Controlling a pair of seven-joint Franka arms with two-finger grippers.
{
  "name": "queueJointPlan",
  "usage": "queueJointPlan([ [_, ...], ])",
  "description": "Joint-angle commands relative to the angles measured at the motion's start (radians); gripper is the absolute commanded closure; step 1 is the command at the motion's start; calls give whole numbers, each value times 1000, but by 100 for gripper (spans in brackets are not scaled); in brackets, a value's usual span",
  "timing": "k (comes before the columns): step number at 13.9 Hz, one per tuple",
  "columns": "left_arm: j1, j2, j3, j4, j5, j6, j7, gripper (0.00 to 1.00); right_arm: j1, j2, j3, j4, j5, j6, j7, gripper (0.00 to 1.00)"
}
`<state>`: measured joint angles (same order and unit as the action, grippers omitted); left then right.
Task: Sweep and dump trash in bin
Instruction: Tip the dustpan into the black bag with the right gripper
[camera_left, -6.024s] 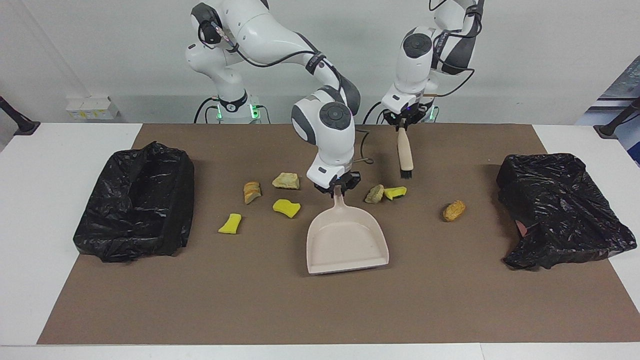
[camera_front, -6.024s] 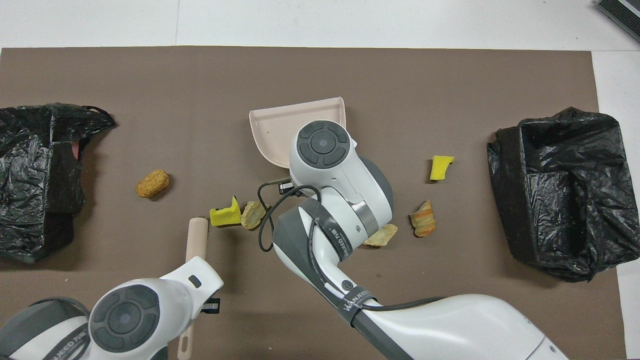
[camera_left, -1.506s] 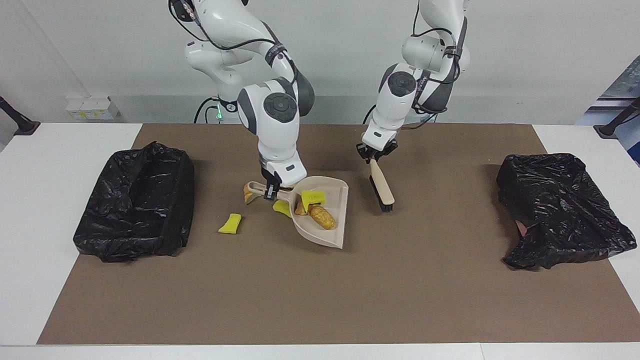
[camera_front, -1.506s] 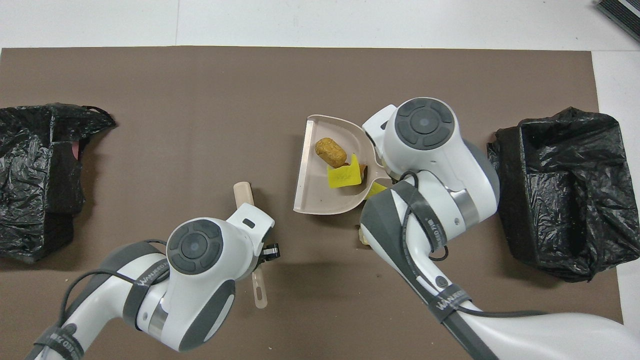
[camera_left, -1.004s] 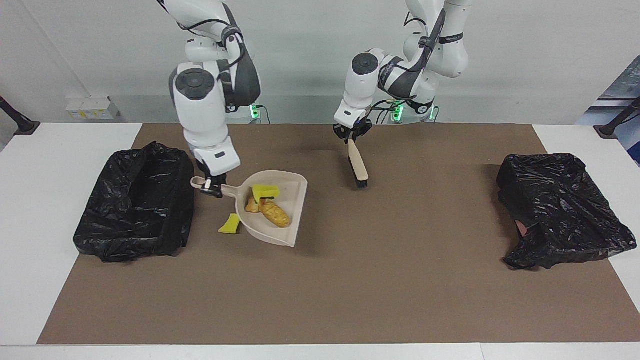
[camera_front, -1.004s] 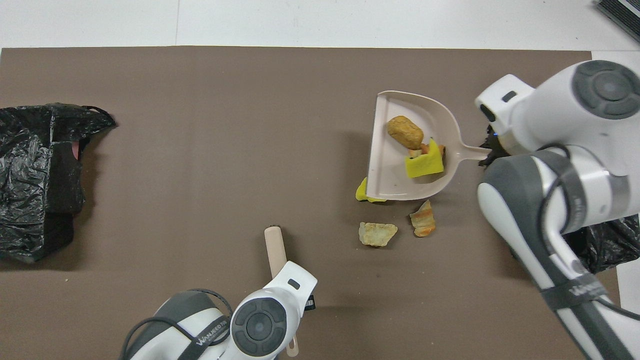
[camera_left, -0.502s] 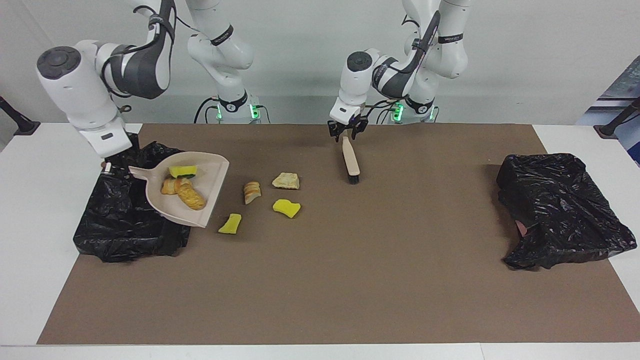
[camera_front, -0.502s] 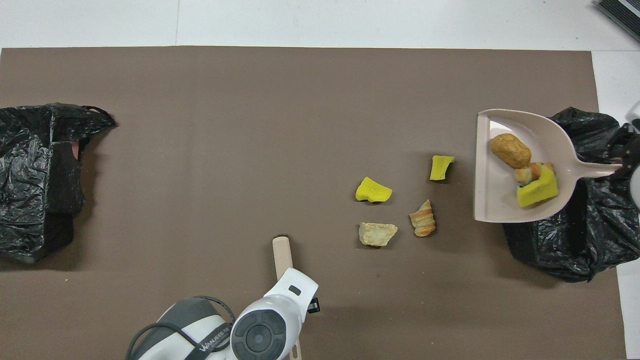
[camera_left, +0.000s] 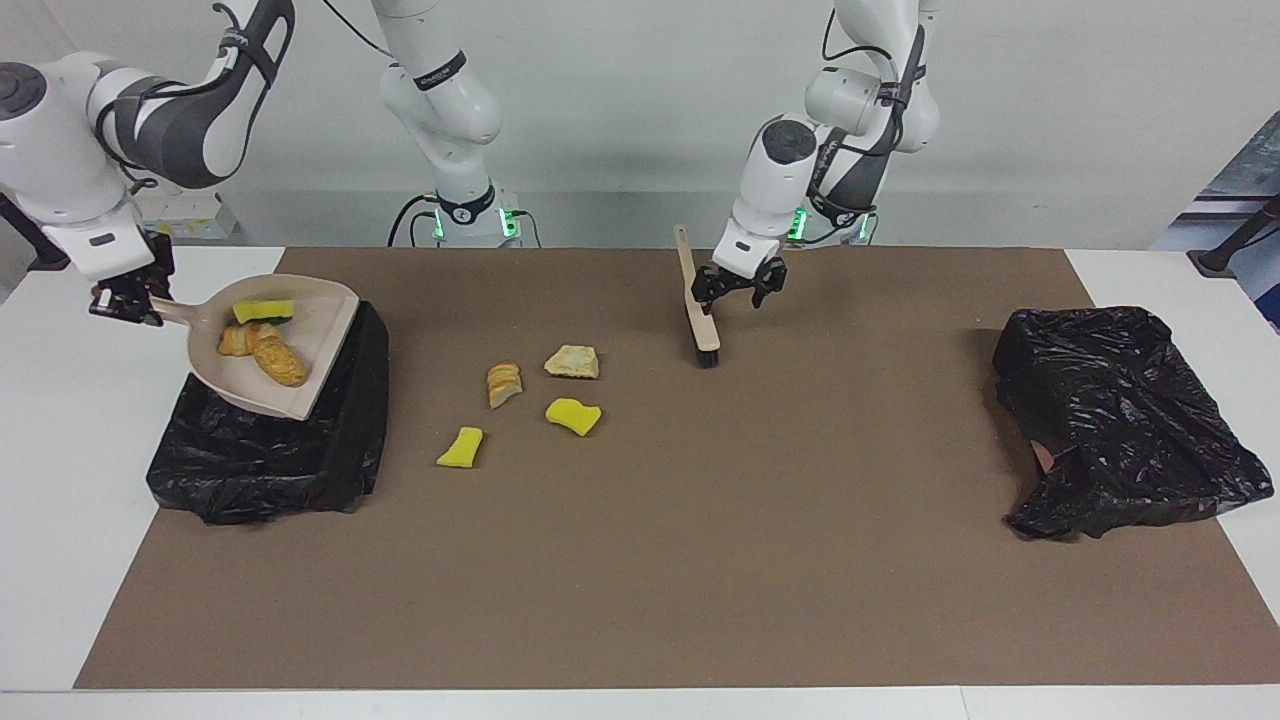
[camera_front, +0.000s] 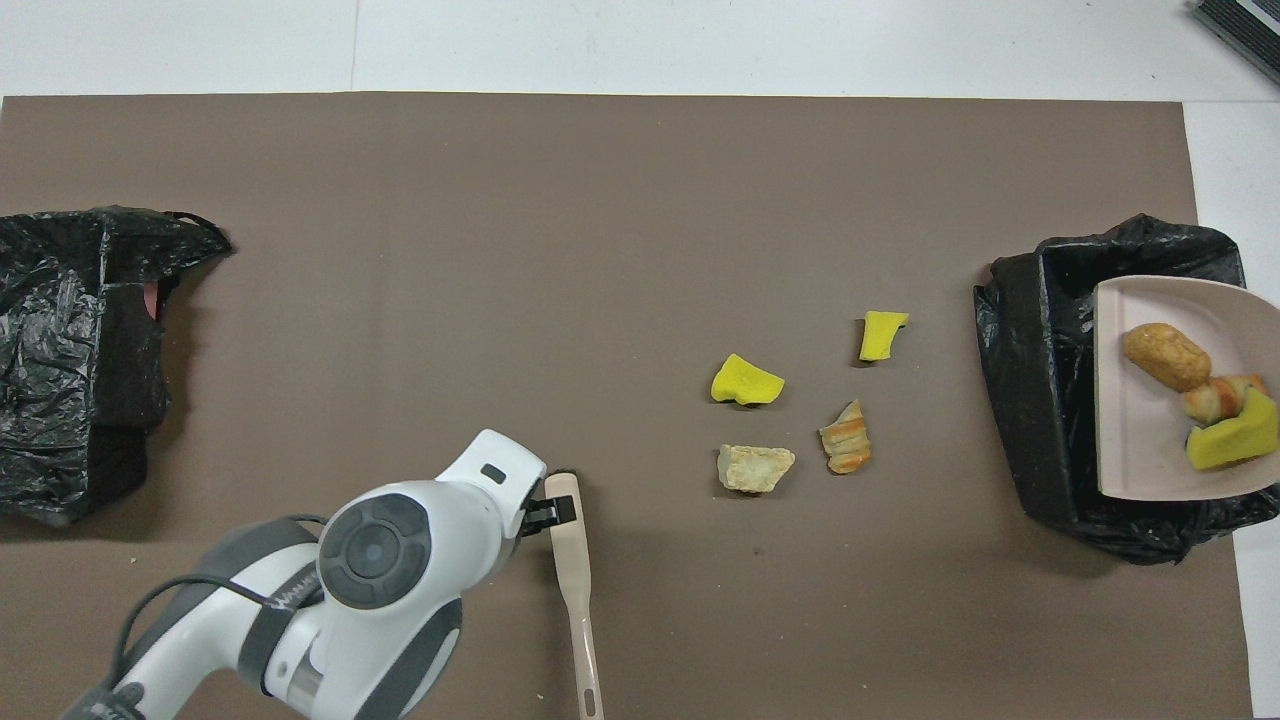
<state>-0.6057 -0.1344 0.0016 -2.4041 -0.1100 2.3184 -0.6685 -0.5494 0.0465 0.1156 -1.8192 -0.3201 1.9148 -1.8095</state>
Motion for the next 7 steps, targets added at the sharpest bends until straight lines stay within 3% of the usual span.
queueJointPlan([
  [1,122,77,-8,118,44,-19,128,0,-6,-82,13,-130,-146,96,103,100],
  [4,225,166,-8,261,46,-59,245,0,51,-106,16,-178,-319,113,280,100],
  [7,309,211,-8,377,46,-117,372,0,129,-108,16,-178,-451,86,326,100],
])
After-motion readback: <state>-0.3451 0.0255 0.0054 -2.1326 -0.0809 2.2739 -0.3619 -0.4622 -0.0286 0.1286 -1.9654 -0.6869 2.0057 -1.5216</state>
